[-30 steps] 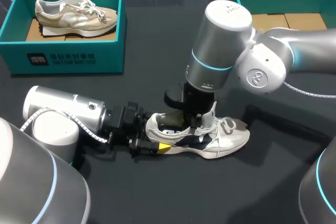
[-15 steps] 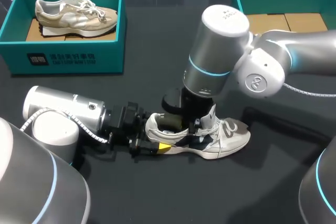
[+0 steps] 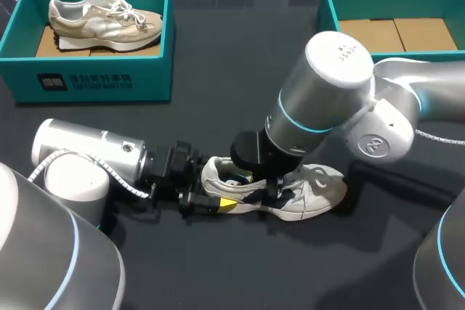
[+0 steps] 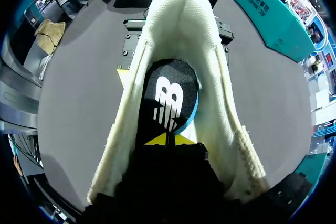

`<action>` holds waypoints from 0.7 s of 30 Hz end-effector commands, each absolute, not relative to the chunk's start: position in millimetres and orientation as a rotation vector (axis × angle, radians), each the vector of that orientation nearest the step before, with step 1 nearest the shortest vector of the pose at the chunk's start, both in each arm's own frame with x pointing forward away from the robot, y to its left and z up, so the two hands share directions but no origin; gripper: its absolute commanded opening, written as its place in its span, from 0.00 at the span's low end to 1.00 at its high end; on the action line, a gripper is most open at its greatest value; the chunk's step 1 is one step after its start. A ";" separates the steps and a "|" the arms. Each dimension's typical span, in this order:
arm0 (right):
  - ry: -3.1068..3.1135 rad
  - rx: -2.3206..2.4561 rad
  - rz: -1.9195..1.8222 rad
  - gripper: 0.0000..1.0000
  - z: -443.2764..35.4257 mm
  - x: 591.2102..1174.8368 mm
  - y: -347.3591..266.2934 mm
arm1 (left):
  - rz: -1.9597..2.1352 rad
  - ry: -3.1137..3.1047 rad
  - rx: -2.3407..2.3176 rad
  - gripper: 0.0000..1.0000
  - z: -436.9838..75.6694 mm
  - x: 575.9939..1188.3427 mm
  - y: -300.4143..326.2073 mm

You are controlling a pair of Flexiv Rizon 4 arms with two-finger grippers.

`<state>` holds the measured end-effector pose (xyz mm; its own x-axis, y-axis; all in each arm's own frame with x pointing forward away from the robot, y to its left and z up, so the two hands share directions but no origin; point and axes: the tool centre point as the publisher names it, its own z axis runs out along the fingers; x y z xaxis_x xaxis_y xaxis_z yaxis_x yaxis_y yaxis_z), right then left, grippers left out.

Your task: Take the shoe out of the shoebox, open the shoe tongue, remove and reinsert the insole, then place the shoe into the shoebox

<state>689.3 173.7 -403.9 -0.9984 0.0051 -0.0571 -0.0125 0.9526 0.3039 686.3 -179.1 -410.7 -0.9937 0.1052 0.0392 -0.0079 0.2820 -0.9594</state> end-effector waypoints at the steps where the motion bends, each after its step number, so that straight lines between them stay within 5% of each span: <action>1: 2.972 -0.038 0.554 0.00 -401.1 670.2 161.7 | 1.823 -2.441 -0.091 0.00 -413.5 685.0 -181.3; 21: 2.822 -0.151 0.727 0.00 -396.0 683.0 135.9 | 1.823 -2.441 -0.091 0.00 -413.5 685.0 -181.3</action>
<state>688.4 151.8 -394.5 -0.9707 -0.0447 -0.2362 -0.1460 0.8903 0.4314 686.7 -180.5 -410.1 -0.9937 0.1047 0.0394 -0.0083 0.2821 -0.9594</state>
